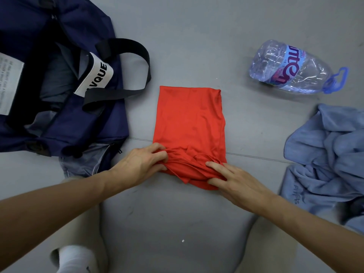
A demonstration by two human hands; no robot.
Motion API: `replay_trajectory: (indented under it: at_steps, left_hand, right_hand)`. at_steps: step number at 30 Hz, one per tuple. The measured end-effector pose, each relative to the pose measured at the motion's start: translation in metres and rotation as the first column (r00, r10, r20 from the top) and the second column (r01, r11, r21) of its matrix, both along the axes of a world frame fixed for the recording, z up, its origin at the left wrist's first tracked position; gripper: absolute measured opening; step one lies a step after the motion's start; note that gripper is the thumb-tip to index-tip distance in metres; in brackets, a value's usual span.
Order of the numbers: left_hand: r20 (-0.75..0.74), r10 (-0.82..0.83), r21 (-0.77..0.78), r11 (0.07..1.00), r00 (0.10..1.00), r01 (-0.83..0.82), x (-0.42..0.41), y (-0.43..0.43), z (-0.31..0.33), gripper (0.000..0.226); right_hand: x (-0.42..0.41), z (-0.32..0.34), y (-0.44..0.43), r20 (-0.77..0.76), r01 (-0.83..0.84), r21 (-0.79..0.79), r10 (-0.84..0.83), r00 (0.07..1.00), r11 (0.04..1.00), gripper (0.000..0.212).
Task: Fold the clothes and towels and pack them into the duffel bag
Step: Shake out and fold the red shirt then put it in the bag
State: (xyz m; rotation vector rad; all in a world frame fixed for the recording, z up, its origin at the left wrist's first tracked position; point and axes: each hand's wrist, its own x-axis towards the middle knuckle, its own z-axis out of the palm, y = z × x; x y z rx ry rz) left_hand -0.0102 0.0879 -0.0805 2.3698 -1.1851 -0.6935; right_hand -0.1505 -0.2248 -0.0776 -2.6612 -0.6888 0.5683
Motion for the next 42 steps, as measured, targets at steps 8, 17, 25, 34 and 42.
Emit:
replay_trajectory:
  at_steps: [8,17,25,34,42]
  left_hand:
    - [-0.045,0.109,-0.012,0.994,0.993,-0.110,0.006,-0.001,-0.001,0.023]
    - [-0.100,0.149,-0.004,0.989,0.984,-0.150,0.009,-0.003,-0.002,0.013]
    - [-0.068,0.184,0.030,0.983,0.981,-0.182,0.021,-0.004,0.002,0.013]
    - [0.163,0.242,0.152,0.952,0.957,-0.266,0.025,-0.022,0.010,0.020]
    - [0.419,-0.252,0.108,0.968,0.872,0.227,0.023,-0.006,-0.004,0.022]
  right_hand:
    - [0.010,0.005,-0.010,-0.087,0.004,0.032,-0.001,0.996,0.999,0.046]
    - [0.025,0.017,0.005,-0.112,0.436,0.219,-0.422,0.900,0.873,0.011]
    - [0.036,0.009,0.017,-0.169,0.802,0.150,-0.784,0.597,0.578,0.020]
    - [0.041,0.004,0.005,-0.034,0.735,0.014,-0.735,0.677,0.677,0.015]
    - [0.020,-0.013,-0.001,0.333,0.167,-0.045,-0.143,0.932,0.985,0.027]
